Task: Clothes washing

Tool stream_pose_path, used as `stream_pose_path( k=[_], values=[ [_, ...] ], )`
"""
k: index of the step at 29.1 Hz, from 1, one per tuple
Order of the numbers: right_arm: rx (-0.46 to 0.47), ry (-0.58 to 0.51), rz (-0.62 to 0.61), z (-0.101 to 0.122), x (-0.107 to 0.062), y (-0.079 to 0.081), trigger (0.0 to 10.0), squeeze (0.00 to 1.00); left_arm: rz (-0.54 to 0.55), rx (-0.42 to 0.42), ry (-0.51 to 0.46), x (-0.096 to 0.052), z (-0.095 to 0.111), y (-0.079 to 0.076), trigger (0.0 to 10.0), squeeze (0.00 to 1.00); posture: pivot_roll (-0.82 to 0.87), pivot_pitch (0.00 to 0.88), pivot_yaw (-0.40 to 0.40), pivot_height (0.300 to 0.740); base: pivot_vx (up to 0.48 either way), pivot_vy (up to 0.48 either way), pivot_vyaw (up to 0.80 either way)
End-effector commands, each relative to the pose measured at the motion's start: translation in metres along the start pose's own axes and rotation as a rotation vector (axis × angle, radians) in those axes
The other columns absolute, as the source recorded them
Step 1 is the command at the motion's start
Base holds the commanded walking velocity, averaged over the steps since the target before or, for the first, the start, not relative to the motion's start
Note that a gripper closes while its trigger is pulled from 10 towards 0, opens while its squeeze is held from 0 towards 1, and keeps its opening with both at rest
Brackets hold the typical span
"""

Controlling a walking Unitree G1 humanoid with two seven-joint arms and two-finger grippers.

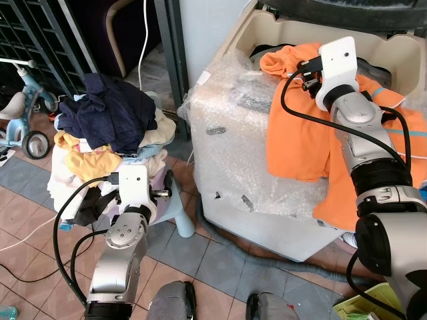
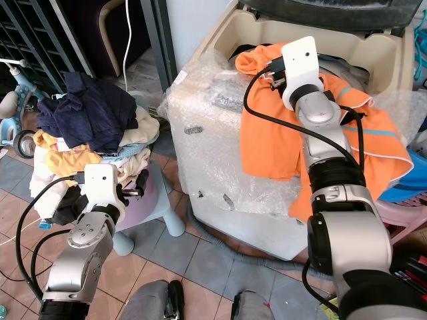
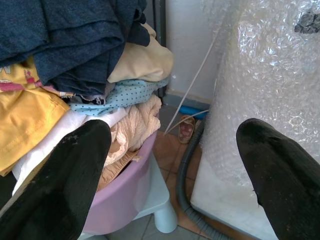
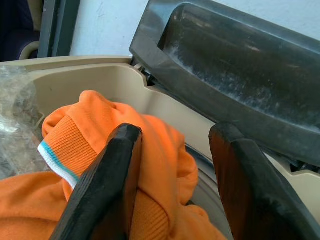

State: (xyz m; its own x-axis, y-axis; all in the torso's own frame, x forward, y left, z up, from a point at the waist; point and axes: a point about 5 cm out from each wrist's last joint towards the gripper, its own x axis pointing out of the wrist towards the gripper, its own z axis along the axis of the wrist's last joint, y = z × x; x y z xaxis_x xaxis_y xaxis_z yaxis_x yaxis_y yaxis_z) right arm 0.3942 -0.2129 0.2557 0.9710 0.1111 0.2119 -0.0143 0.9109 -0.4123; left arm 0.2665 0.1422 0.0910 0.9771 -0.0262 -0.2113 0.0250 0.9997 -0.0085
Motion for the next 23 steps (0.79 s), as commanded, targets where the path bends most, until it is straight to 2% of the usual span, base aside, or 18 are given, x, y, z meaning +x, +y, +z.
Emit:
stream_pose_path(
  k=[1, 3, 5, 6, 7, 10, 11, 12, 13, 14, 15, 16, 17, 18, 20, 21, 22, 23],
  values=[
    [0.032, -0.069, 0.003, 0.011, -0.004, -0.005, 10.0, 1.0, 0.015, 0.008, -0.005, -0.001, 0.003, 0.003, 10.0, 0.0, -0.04, 0.13, 0.05, 0.74, 0.0, 0.0, 0.0],
    [0.048, -0.113, 0.038, 0.012, -0.013, -0.006, 10.0, 1.0, 0.015, 0.009, -0.007, -0.001, 0.003, 0.003, 10.0, 0.0, -0.03, 0.128, 0.05, 0.74, 0.0, 0.0, 0.0],
    [0.044, -0.125, 0.171, 0.007, -0.03, 0.002, 10.0, 1.0, 0.015, 0.011, -0.01, -0.002, 0.003, 0.003, 10.0, 0.0, -0.04, 0.127, 0.052, 0.74, 0.0, 0.0, 0.0],
    [-0.035, -0.137, 0.284, 0.005, -0.046, 0.007, 10.0, 1.0, 0.015, 0.012, -0.009, -0.002, 0.003, 0.003, 10.0, 0.0, -0.04, 0.128, 0.056, 0.74, 0.0, 0.0, 0.0],
    [-0.062, -0.137, 0.306, 0.005, -0.049, 0.007, 10.0, 1.0, 0.015, 0.012, -0.009, -0.002, 0.003, 0.003, 10.0, 0.0, -0.04, 0.128, 0.056, 0.74, 0.0, 0.0, 0.0],
    [-0.088, -0.103, 0.363, 0.002, -0.063, -0.006, 10.0, 1.0, 0.0, 0.014, -0.007, -0.001, 0.002, 0.002, 10.0, 0.0, -0.06, 0.127, 0.061, 0.74, 0.0, 0.0, 0.0],
    [-0.088, -0.103, 0.363, 0.002, -0.063, -0.006, 10.0, 1.0, 0.0, 0.014, -0.007, -0.001, 0.002, 0.002, 10.0, 0.0, -0.06, 0.127, 0.061, 0.74, 0.0, 0.0, 0.0],
    [-0.127, -0.077, 0.351, 0.0, -0.067, -0.014, 10.0, 1.0, -0.004, 0.014, -0.008, 0.0, 0.003, 0.001, 10.0, 0.0, -0.07, 0.125, 0.062, 0.74, 0.0, 0.0, 0.0],
    [-0.176, -0.037, 0.334, -0.005, -0.071, -0.023, 10.0, 0.93, -0.007, 0.012, -0.01, 0.0, 0.003, -0.001, 10.0, 0.0, -0.07, 0.124, 0.061, 0.74, 0.0, 0.0, 0.0],
    [-0.218, 0.01, 0.305, -0.011, -0.074, -0.031, 10.0, 0.93, -0.01, 0.011, -0.011, 0.001, 0.003, -0.001, 10.0, 0.0, -0.07, 0.123, 0.061, 0.74, 0.0, 0.0, 0.0],
    [-0.242, 0.04, 0.287, -0.015, -0.076, -0.036, 10.0, 0.55, -0.011, 0.011, -0.012, 0.001, 0.004, -0.002, 10.0, 0.0, -0.07, 0.123, 0.061, 0.74, 0.0, 0.0, 0.0],
    [-0.242, 0.04, 0.287, -0.015, -0.076, -0.036, 10.0, 0.55, -0.011, 0.011, -0.012, 0.001, 0.004, -0.002, 10.0, 0.0, -0.07, 0.123, 0.061, 0.74, 0.0, 0.0, 0.0],
    [-0.243, 0.096, 0.234, -0.024, -0.077, -0.045, 10.0, 0.1, -0.013, 0.01, -0.011, 0.002, 0.003, -0.003, 10.0, 0.0, -0.08, 0.122, 0.061, 0.74, 0.0, 0.0, 0.0],
    [-0.256, 0.221, 0.17, -0.042, -0.082, -0.054, 10.0, 0.0, -0.018, 0.008, -0.009, 0.002, 0.003, -0.004, 10.0, 0.0, -0.08, 0.121, 0.06, 0.74, 0.0, 0.0, 0.0],
    [-0.254, 0.265, 0.159, -0.049, -0.085, -0.054, 10.0, 0.0, -0.02, 0.008, -0.009, 0.003, 0.003, -0.004, 10.0, 0.0, -0.08, 0.121, 0.06, 0.74, 0.0, 0.0, 0.0],
    [-0.24, 0.29, 0.16, -0.054, -0.086, -0.053, 4.5, 0.0, -0.021, 0.008, -0.009, 0.003, 0.003, -0.005, 10.0, 0.0, -0.07, 0.12, 0.059, 0.74, 0.0, 0.0, 0.0],
    [-0.214, 0.308, 0.169, -0.058, -0.087, -0.05, 4.5, 0.0, -0.02, 0.008, -0.009, 0.003, 0.003, -0.005, 10.0, 0.0, -0.07, 0.12, 0.059, 0.74, 0.0, 0.0, 0.0],
    [-0.172, 0.33, 0.188, -0.063, -0.089, -0.044, 0.0, 0.0, -0.019, 0.007, -0.008, 0.002, 0.003, -0.005, 10.0, 0.0, -0.07, 0.119, 0.057, 0.74, 0.0, 0.0, 0.0]
  ],
)
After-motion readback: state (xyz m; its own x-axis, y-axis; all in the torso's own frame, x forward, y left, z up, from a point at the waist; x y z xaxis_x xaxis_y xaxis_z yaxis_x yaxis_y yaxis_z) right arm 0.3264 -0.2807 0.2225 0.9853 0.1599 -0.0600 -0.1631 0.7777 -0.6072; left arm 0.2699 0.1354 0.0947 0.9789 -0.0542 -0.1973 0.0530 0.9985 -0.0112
